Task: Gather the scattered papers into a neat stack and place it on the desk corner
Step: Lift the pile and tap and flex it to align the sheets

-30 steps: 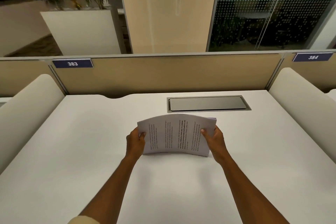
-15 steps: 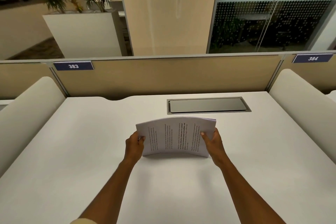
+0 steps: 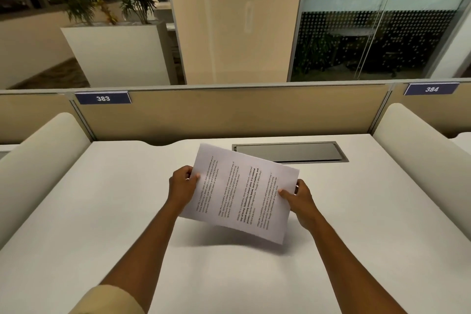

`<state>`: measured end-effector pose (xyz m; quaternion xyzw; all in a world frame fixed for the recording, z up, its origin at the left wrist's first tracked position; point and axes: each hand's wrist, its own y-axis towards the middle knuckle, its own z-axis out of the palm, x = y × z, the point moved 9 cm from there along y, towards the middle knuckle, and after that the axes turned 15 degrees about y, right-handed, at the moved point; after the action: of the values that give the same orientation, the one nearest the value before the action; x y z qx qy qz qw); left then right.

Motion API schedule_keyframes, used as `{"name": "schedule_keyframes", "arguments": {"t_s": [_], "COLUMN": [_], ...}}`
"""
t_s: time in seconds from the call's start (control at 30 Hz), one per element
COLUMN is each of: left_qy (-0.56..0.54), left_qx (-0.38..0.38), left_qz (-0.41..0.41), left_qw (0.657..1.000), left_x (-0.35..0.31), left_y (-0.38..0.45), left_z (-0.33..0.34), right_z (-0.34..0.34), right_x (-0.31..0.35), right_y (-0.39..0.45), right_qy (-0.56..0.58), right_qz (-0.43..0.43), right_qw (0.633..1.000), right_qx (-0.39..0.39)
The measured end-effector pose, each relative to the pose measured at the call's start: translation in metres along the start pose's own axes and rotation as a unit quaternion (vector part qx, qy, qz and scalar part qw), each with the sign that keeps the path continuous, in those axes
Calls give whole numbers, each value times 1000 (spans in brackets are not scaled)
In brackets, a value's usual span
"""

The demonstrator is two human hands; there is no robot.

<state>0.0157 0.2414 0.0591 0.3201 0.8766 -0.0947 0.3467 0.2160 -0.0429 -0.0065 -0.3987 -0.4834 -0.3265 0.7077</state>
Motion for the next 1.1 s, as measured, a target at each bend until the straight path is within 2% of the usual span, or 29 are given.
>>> {"name": "schedule_keyframes", "arguments": {"t_s": [0.13, 0.3, 0.47, 0.57, 0.7, 0.87, 1.1], "left_qy": [4, 12, 54, 77, 114, 140, 140], "left_qx": [3, 35, 70, 97, 117, 164, 167], "left_qz": [20, 70, 147, 177, 215, 256, 256], "left_qw": [1000, 997, 985, 976, 963, 942, 942], "left_x": [-13, -38, -75, -97, -127, -159, -160], "left_y": [13, 24, 30, 32, 36, 35, 36], "left_z": [-8, -17, -22, -21, -19, -8, 0], "right_z": [-5, -20, -26, -16, 13, 40, 31], "right_x": [-8, 3, 14, 21, 29, 35, 39], "right_y": [4, 3, 7, 10, 6, -4, -9], "right_qy": [40, 54, -86, -191, -252, -222, -169], "right_qz": [44, 24, -10, -31, -47, -51, -62], "right_qw": [998, 998, 995, 978, 955, 955, 971], "right_qx": [11, 11, 48, 79, 148, 192, 157]}}
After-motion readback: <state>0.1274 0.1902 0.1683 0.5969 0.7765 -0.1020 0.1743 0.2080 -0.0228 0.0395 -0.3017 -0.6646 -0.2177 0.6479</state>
